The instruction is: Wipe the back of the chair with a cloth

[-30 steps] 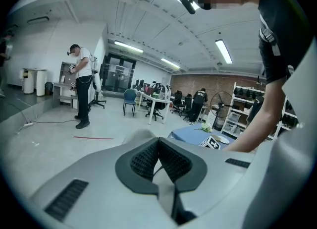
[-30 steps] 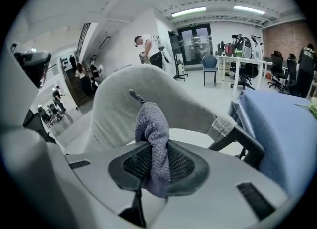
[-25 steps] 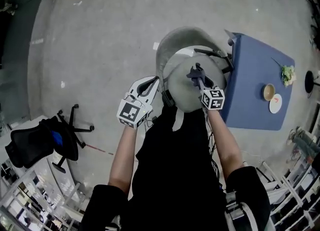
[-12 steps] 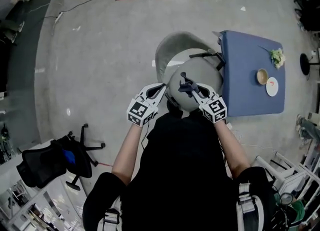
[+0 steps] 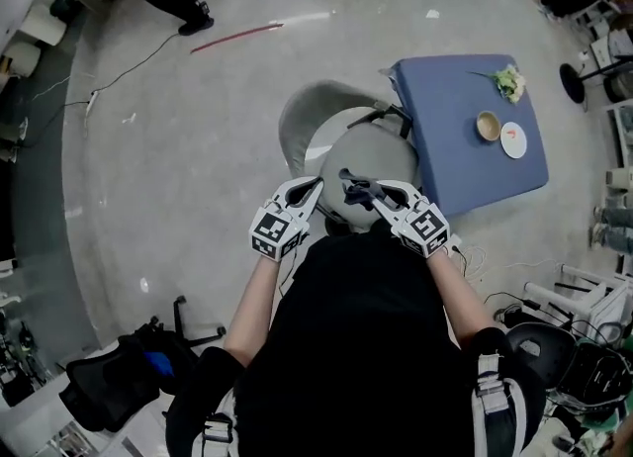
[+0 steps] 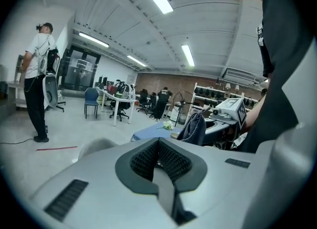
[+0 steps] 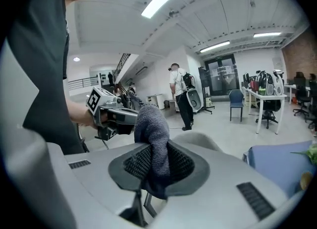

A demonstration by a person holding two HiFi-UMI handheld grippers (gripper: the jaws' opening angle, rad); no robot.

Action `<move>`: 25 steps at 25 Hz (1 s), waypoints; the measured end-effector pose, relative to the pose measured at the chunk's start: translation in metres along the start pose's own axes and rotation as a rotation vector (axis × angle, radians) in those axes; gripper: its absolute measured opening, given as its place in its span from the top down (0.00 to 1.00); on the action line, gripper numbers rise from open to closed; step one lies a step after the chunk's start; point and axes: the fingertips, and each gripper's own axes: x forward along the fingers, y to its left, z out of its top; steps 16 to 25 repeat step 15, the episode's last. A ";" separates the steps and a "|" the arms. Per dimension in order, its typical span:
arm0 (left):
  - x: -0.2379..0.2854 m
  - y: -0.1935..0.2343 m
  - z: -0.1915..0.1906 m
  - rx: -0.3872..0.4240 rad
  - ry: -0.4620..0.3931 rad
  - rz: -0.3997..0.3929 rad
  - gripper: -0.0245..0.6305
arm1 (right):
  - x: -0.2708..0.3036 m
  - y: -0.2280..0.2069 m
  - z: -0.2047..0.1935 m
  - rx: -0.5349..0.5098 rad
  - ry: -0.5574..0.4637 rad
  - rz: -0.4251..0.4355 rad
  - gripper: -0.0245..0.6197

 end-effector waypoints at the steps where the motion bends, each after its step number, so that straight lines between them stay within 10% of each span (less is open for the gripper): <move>1: 0.001 -0.002 0.000 -0.001 0.001 -0.010 0.93 | -0.004 -0.001 -0.001 0.004 0.004 -0.015 0.83; 25: -0.004 -0.029 -0.011 -0.026 -0.014 -0.028 0.93 | -0.040 0.009 -0.016 -0.001 0.023 -0.073 0.83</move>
